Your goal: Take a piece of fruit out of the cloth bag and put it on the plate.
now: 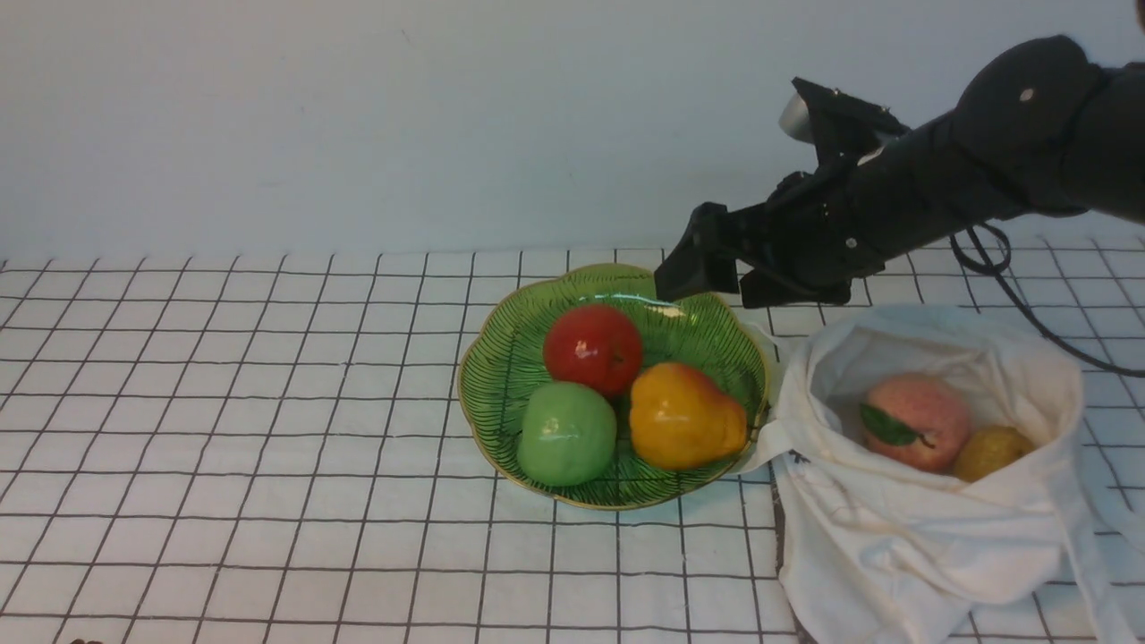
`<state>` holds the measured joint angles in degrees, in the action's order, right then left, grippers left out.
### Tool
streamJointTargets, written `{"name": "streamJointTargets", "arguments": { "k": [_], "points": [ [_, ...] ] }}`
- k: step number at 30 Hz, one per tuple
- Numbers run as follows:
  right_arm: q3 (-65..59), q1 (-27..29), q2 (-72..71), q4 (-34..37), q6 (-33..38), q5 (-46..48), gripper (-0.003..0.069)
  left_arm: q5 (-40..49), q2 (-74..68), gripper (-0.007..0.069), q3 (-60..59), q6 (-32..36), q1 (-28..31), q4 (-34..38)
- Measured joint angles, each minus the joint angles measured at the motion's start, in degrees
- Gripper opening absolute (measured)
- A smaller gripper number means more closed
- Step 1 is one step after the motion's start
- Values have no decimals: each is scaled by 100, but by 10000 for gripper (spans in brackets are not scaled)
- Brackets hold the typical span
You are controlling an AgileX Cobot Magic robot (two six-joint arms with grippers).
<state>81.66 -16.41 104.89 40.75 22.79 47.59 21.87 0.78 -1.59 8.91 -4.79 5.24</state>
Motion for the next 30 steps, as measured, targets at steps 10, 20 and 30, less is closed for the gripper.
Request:
{"name": "streamJointTargets", "arguments": {
  "k": [10, 20, 30],
  "points": [
    [1805, 0, -21, -1445, -663, 2233, 440, 0, 0, -8, 0, 0, 0, 0],
    [968, 6, -2304, -3093, -1598, 2378, -10, 0, 0, -8, 0, 0, 0, 0],
    [-3204, 6, -6838, -3270, -1804, -45, -14, 0, 0, -8, 0, 0, 0, 0]
  ]
}}
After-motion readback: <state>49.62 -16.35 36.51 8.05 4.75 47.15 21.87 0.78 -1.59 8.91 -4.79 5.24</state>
